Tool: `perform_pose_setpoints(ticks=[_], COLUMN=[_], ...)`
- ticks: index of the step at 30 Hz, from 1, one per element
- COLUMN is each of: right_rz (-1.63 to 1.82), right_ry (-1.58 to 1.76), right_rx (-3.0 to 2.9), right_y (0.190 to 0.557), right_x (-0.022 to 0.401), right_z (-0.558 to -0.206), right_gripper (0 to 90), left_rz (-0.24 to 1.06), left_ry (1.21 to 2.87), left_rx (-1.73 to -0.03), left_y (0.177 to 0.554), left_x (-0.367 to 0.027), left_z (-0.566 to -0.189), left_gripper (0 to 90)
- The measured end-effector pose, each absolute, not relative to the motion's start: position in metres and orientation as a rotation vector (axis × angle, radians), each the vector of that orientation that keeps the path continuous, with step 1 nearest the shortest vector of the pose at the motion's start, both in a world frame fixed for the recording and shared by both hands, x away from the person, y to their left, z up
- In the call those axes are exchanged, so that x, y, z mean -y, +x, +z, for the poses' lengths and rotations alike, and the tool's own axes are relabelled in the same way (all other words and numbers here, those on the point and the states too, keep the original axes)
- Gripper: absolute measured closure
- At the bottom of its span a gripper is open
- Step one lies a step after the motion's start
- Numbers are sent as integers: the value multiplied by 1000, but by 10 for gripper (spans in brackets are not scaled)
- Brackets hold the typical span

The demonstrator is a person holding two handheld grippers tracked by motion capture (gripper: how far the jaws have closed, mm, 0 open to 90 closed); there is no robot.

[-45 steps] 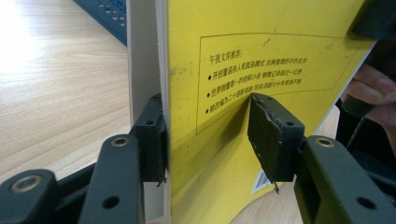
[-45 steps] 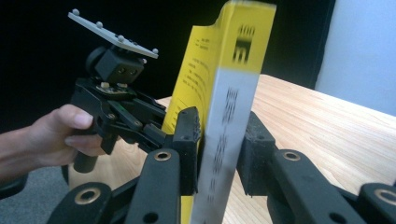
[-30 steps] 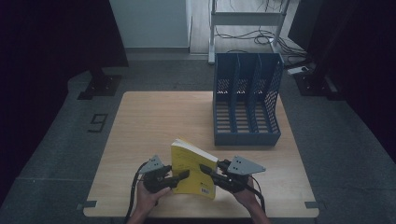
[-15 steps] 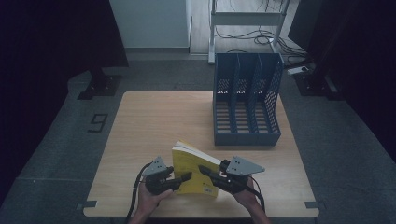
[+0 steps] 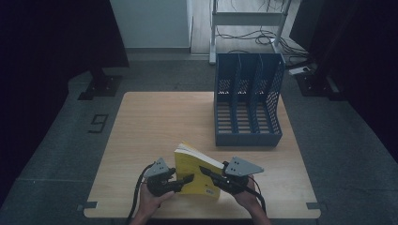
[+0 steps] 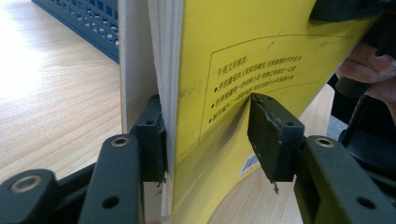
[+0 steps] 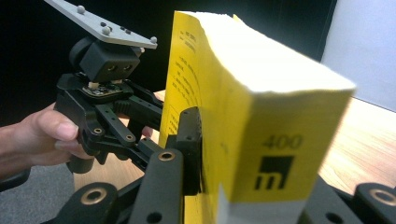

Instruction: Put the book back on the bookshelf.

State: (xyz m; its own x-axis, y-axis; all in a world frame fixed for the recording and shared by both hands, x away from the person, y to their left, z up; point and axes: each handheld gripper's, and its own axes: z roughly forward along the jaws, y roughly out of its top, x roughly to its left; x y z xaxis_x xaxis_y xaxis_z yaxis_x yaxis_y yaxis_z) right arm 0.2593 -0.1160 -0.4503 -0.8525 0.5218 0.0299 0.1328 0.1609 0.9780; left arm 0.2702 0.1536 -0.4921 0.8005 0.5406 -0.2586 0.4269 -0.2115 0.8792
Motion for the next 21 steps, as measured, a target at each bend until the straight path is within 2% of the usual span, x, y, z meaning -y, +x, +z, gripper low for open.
perform_pose_setpoints(ticks=[8,21], right_rz=[1736,1757], right_ry=[638,643], right_rx=[-2124,-2088], right_y=[257,254], right_x=[112,113], right_z=[-449,-447], right_gripper=[747,749], left_rz=[100,145], left_ry=[1823,1786], left_rx=[-760,-819], left_y=[273,277], left_x=[-153,-159], left_z=[-494,-495], left_gripper=[392,301])
